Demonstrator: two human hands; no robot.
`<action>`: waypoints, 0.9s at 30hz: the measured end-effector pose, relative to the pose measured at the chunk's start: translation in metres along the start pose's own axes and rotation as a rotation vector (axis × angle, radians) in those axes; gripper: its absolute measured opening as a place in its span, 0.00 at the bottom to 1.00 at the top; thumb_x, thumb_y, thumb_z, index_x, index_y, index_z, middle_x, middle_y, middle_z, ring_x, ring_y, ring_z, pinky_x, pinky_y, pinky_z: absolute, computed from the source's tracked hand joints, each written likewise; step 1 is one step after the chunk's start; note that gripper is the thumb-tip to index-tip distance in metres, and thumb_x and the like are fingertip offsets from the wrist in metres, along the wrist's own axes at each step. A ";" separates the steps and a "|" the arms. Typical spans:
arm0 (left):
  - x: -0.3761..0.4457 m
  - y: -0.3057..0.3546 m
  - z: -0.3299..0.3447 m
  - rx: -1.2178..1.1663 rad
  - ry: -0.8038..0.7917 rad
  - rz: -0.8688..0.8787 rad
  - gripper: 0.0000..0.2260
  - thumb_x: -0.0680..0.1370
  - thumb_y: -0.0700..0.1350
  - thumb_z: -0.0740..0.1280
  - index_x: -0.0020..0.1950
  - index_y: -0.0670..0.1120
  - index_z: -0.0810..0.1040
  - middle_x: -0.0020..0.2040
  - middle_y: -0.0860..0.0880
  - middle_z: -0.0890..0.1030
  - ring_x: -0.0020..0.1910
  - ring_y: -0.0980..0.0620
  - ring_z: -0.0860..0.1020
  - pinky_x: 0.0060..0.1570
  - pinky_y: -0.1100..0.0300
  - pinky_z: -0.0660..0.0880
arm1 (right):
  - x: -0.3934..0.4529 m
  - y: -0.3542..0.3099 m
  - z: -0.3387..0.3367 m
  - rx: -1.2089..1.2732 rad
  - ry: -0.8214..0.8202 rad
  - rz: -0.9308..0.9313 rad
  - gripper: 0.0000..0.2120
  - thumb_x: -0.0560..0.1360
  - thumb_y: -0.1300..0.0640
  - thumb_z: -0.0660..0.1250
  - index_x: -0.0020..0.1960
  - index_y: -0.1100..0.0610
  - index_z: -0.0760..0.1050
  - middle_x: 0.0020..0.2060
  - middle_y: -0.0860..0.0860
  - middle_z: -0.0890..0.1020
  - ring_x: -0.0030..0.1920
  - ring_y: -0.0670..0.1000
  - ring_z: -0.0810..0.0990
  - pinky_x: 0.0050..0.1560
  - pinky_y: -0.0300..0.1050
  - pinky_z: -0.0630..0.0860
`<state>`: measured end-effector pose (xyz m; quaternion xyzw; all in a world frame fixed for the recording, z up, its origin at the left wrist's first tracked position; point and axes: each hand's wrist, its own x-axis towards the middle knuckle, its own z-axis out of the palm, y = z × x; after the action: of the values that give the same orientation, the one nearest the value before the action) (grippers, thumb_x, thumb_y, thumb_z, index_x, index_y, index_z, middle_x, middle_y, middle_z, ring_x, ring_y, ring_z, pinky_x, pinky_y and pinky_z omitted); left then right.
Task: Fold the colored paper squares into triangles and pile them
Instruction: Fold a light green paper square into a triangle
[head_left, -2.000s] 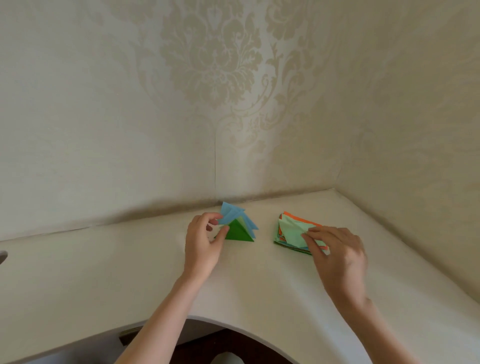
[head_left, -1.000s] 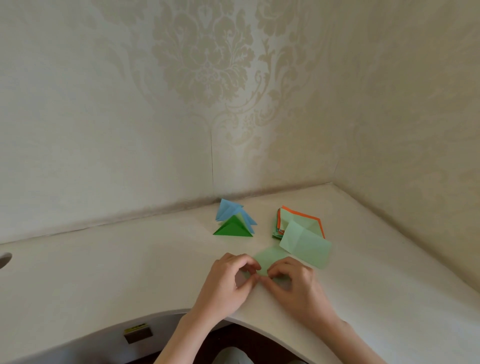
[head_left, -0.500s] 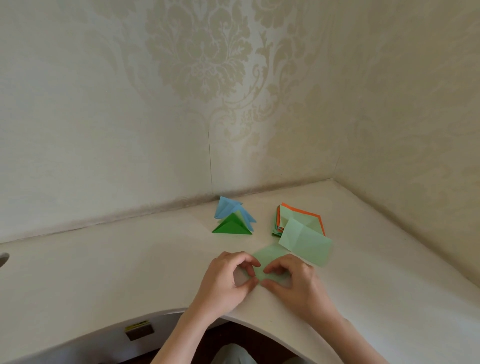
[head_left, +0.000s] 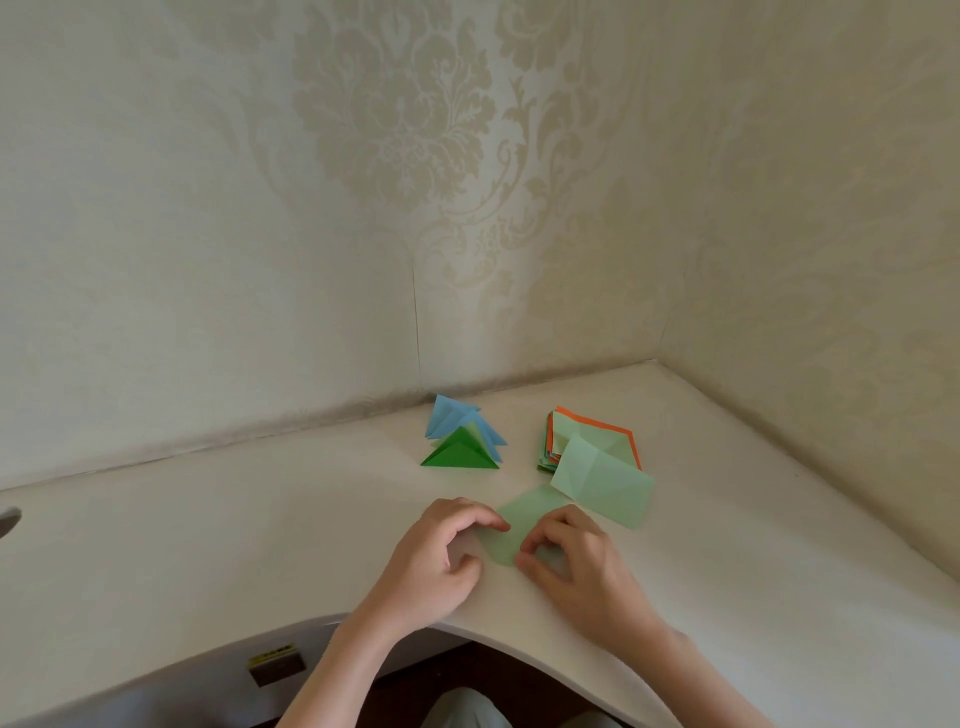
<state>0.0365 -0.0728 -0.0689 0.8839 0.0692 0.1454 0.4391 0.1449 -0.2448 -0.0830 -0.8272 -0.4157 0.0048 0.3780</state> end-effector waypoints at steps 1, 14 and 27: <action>-0.001 0.001 0.001 0.011 0.009 0.022 0.22 0.67 0.36 0.61 0.54 0.58 0.79 0.55 0.61 0.77 0.62 0.60 0.72 0.62 0.69 0.65 | 0.000 -0.001 0.004 -0.021 0.013 -0.020 0.04 0.72 0.49 0.70 0.43 0.49 0.79 0.44 0.42 0.75 0.45 0.42 0.75 0.50 0.40 0.71; 0.006 -0.016 0.012 0.159 0.217 0.146 0.04 0.73 0.41 0.73 0.44 0.51 0.83 0.44 0.62 0.79 0.50 0.61 0.76 0.51 0.65 0.73 | 0.012 0.004 -0.016 0.043 -0.064 -0.125 0.07 0.71 0.55 0.71 0.49 0.50 0.79 0.50 0.41 0.80 0.53 0.37 0.77 0.55 0.30 0.70; 0.017 -0.005 0.018 0.128 0.304 -0.061 0.11 0.72 0.48 0.74 0.54 0.55 0.78 0.43 0.58 0.78 0.35 0.61 0.73 0.40 0.68 0.71 | 0.016 -0.006 0.017 -0.074 0.195 -0.043 0.14 0.72 0.42 0.64 0.36 0.51 0.76 0.42 0.42 0.76 0.41 0.43 0.78 0.44 0.49 0.77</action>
<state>0.0584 -0.0798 -0.0800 0.8752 0.1709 0.2594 0.3708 0.1459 -0.2211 -0.0863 -0.8280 -0.3946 -0.0995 0.3857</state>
